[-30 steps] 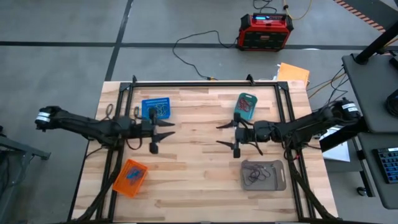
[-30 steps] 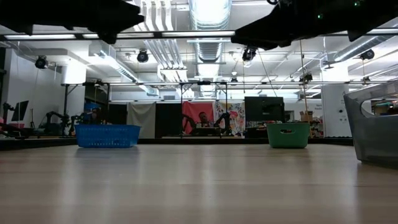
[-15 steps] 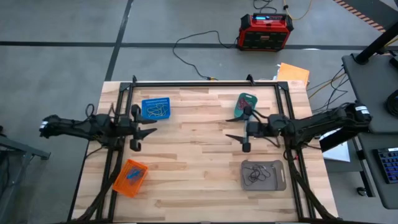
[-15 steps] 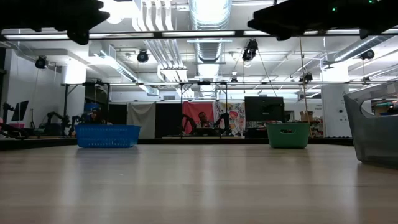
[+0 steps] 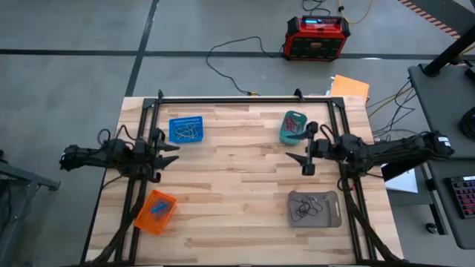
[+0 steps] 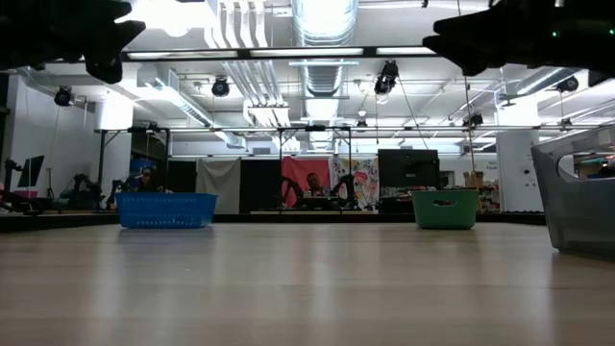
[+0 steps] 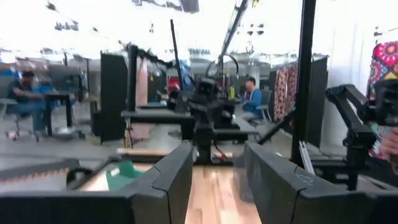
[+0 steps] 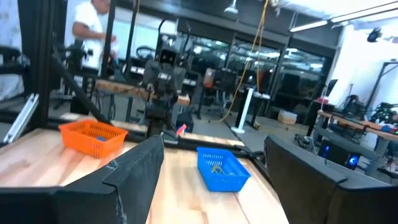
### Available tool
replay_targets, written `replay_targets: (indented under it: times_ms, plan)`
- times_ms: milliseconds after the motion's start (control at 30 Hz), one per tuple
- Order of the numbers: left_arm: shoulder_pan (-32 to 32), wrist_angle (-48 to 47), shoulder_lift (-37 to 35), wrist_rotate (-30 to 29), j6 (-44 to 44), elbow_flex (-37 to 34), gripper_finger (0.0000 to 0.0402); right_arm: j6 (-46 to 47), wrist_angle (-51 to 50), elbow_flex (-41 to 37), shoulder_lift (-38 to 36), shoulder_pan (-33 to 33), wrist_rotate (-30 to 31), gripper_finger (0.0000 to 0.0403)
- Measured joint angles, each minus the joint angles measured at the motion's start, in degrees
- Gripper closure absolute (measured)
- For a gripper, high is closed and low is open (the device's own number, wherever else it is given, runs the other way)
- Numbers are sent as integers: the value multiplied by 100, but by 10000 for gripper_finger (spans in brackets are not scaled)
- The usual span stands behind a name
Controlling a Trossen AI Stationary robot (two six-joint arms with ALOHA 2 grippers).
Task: Sort rubber bands into baskets
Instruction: Return to Home Position
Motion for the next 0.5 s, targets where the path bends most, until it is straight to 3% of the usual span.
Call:
replay_targets:
  times_ms: [267, 500]
  plan:
    - [0, -545, 0, 100, -117, -96, 271, 152, 73, -523, -811, -229, -5, 138]
    - [0, -282, 1, 150, -263, -433, 271, 186, 87, -662, -1240, -234, 9, 142]
